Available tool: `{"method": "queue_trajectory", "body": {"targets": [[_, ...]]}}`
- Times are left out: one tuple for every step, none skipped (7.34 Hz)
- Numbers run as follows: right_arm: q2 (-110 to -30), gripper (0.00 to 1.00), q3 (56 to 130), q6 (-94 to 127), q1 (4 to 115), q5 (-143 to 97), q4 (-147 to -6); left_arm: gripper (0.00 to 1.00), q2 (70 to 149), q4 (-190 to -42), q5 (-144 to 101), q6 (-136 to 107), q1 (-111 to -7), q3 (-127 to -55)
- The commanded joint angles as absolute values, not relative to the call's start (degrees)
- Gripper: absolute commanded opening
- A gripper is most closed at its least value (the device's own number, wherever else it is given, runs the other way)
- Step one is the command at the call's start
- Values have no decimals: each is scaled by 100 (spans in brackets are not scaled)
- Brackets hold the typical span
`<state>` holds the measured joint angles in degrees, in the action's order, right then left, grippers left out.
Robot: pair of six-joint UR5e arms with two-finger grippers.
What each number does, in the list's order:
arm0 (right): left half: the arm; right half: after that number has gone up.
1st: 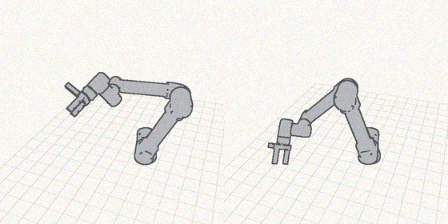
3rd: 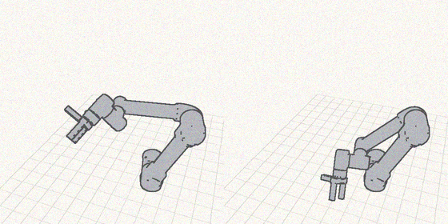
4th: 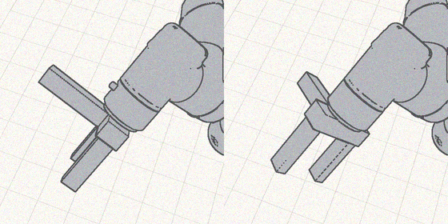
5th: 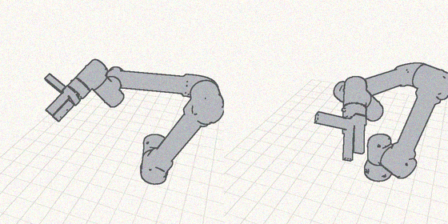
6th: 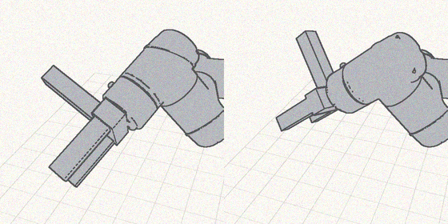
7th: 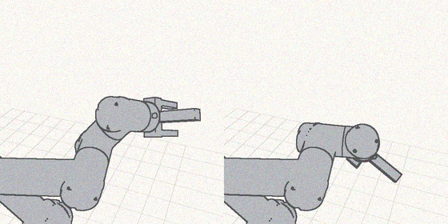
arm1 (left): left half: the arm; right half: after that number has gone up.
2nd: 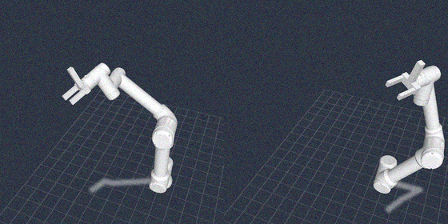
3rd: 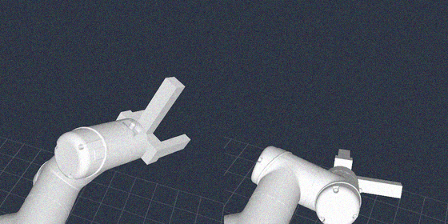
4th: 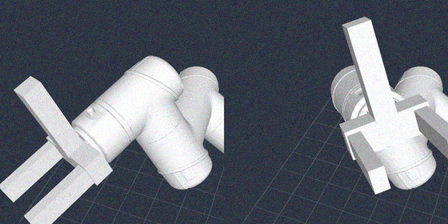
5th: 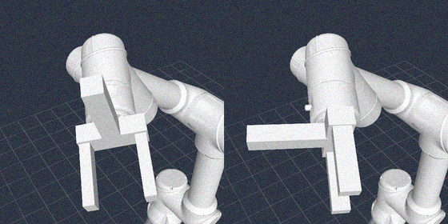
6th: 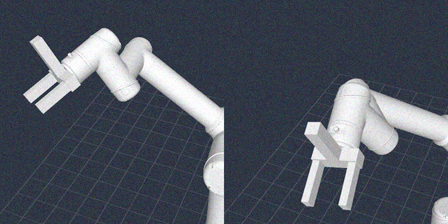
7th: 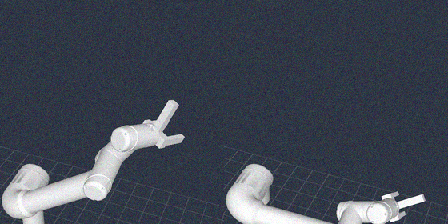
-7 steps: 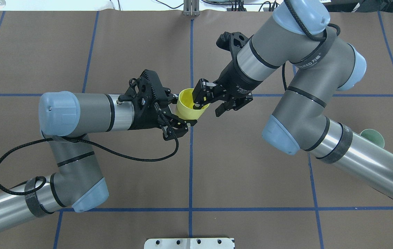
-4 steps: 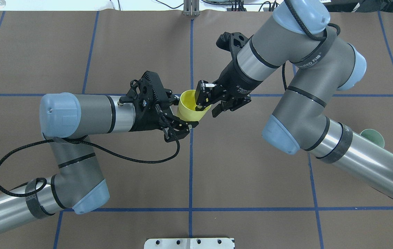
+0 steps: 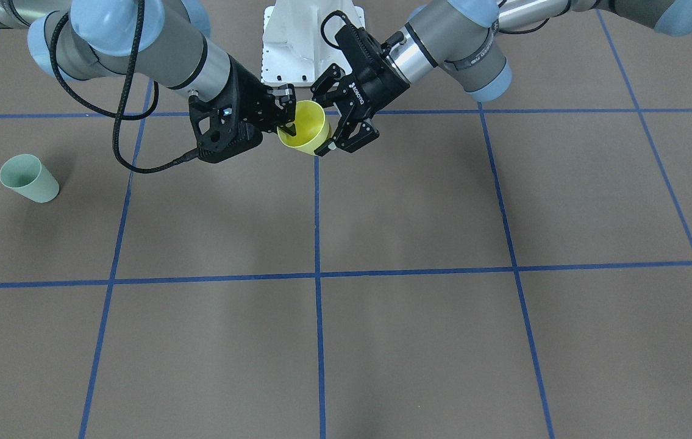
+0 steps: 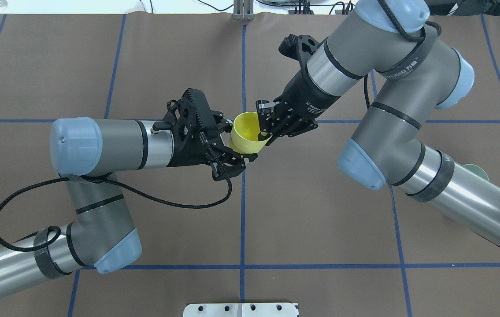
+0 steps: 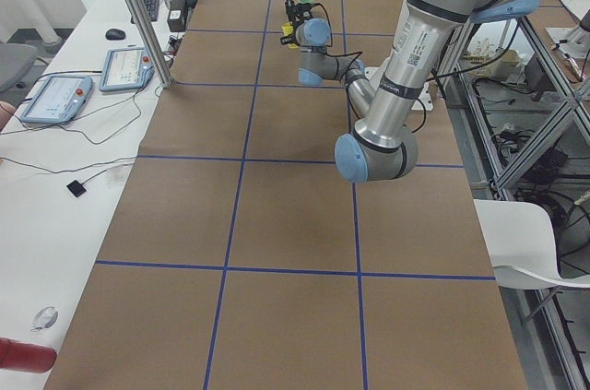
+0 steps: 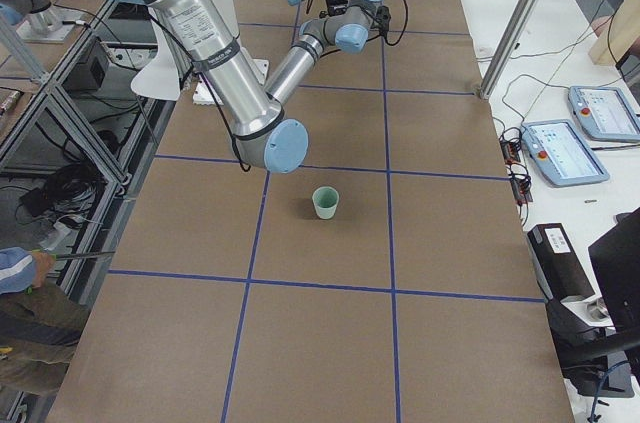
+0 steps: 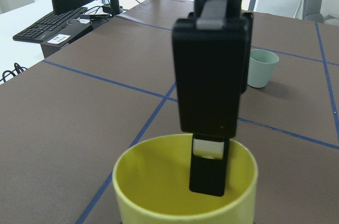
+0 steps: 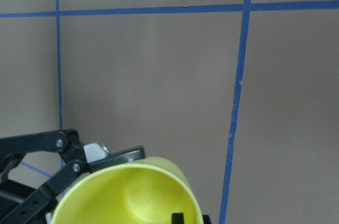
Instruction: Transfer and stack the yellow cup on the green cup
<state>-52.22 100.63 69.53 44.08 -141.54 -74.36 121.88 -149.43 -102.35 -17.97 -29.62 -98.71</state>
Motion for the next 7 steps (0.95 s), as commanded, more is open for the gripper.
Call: {"method": "queue_trajectory", "body": {"targets": [[-5221, 0, 10081, 7214, 4482, -14203, -7436, 61, 12261, -15231, -10065, -1775, -2953, -9861], [-5221, 0, 10151, 7312, 4526, -14203, -7436, 73, 12296, -15231, -9924, -1775, -2918, -9870], [-5264, 0, 10186, 7330, 4726, -14490, -7444, 74, 12296, -15231, -9862, -1775, -2901, -9853], [-5473, 0, 10274, 7330, 5016, -15007, -7436, 74, 12287, -15231, -9861, -1775, -2883, -9818], [-5606, 0, 10422, 7330, 5123, -15099, -7444, 77, 12296, -15223, -9861, -1775, -2874, -9809], [-5634, 0, 10433, 7330, 5141, -15108, -7462, 78, 12296, -15223, -9861, -1775, -2865, -9809], [-5651, 0, 10459, 7339, 5272, -15117, -7471, 80, 12296, -15223, -9861, -1775, -2865, -9800]]}}
